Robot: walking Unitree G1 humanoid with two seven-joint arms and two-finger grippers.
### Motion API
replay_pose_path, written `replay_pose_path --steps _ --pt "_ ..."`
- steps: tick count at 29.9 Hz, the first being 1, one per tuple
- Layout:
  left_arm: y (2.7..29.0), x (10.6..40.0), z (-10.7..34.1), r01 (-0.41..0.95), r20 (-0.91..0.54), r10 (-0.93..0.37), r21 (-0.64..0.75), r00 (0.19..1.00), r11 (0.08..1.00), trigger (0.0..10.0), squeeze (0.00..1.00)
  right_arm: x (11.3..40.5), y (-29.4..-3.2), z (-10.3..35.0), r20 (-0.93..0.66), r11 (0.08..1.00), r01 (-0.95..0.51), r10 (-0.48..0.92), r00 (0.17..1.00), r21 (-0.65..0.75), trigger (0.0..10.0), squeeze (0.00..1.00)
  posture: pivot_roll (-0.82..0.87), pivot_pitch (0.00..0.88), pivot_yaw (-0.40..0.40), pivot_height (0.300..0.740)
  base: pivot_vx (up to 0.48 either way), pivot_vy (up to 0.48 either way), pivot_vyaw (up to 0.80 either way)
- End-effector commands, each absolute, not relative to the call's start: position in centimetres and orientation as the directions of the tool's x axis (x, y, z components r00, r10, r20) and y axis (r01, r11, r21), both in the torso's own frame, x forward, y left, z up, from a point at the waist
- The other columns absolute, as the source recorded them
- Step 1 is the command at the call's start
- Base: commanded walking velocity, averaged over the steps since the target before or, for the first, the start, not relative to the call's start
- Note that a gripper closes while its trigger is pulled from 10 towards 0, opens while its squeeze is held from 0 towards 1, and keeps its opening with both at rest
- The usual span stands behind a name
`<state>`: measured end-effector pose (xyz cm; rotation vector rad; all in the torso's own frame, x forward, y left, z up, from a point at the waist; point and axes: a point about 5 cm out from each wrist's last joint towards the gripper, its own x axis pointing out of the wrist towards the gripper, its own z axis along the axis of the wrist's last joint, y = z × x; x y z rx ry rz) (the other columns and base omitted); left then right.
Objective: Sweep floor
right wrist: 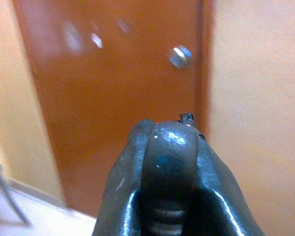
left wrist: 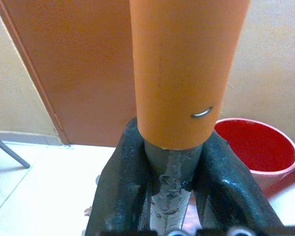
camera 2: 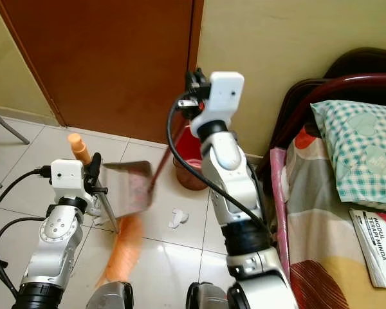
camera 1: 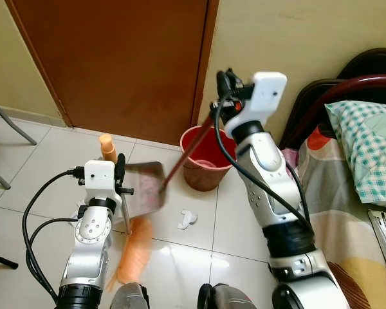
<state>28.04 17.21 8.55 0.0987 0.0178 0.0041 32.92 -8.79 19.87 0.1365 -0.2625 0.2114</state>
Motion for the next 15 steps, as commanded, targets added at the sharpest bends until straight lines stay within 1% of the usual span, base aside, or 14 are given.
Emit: replay_pose_path --steps 1,3,4,5,7,11,15 --pt "17.0 27.6 7.2 0.019 -0.092 -0.011 0.088 0.996 0.996 10.0 0.0 33.0 -10.5 19.4 0.236 0.989 -0.123 0.102 0.966 0.078 10.0 0.0 0.02 0.08 -0.058 0.74 0.0 0.0 0.0" --pt "17.0 27.7 7.1 0.023 -0.095 -0.015 0.09 0.995 0.996 10.0 0.0 33.1 -11.3 18.4 0.189 0.99 -0.089 0.067 0.98 0.112 10.0 0.0 0.02 0.079 -0.056 0.74 0.0 0.0 0.0" --pt "17.0 27.7 7.1 0.023 -0.095 -0.015 0.09 0.995 0.996 10.0 0.0 33.1 -11.3 18.4 0.189 0.99 -0.089 0.067 0.98 0.112 10.0 0.0 0.02 0.079 -0.056 0.74 0.0 0.0 0.0" --pt "17.0 27.7 7.1 0.026 -0.096 -0.017 0.09 0.995 0.996 10.0 0.0 33.1 -11.5 17.9 0.178 0.991 -0.088 0.069 0.982 0.101 10.0 0.0 0.02 0.079 -0.053 0.74 0.0 0.0 0.0" --pt "16.9 27.7 7.2 0.03 -0.096 -0.021 0.091 0.995 0.995 10.0 0.0 32.7 -11.5 17.1 0.17 0.995 -0.093 0.086 0.982 0.035 10.0 0.0 0.02 0.077 -0.052 0.74 0.0 0.0 0.0" --pt "16.9 27.7 7.2 0.032 -0.096 -0.023 0.092 0.995 0.995 10.0 0.0 32.2 -11.8 15.8 0.127 0.997 -0.082 0.08 0.989 0.01 10.0 0.0 0.03 0.079 -0.051 0.74 0.0 0.0 0.0" --pt "16.6 27.8 7.5 0.059 -0.082 -0.051 0.095 0.995 0.994 10.0 0.0 32.0 -13.7 13.8 0.071 0.998 0.005 -0.001 0.997 -0.062 10.0 0.0 0.03 0.083 -0.047 0.74 0.0 0.0 0.0"
